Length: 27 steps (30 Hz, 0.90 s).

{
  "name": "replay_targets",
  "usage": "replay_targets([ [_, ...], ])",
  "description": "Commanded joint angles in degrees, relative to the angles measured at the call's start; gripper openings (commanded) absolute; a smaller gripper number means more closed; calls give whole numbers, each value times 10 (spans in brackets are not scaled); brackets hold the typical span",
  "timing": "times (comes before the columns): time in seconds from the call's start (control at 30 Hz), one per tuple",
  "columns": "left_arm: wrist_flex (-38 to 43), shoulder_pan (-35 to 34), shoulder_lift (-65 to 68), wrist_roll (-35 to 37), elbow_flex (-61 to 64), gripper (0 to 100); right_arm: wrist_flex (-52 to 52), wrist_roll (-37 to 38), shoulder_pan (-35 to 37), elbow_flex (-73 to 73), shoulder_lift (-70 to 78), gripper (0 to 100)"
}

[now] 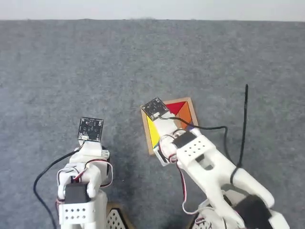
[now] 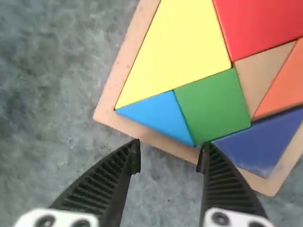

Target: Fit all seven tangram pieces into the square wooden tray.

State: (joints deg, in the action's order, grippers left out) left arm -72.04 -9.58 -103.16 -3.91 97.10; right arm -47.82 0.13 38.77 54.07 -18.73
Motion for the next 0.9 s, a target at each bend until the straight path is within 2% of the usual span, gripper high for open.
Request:
replay_targets([
  [0.0, -2, 3, -9, -1, -6, 21, 11, 7, -7, -44, 22, 198],
  [0.27, -2, 3, -9, -1, -6, 21, 25, 6, -7, -47, 21, 198],
  [0.43, -2, 3, -9, -1, -6, 21, -9, 6, -21, -45, -75, 198],
  [0.57, -2, 3, -9, -1, -6, 21, -25, 5, -64, -42, -138, 198],
  [0.7, -2, 3, -9, -1, -6, 21, -26, 5, -98, -42, -109, 198],
  [0.87, -2, 3, -9, -1, -6, 21, -19, 7, -102, -43, -15, 198],
])
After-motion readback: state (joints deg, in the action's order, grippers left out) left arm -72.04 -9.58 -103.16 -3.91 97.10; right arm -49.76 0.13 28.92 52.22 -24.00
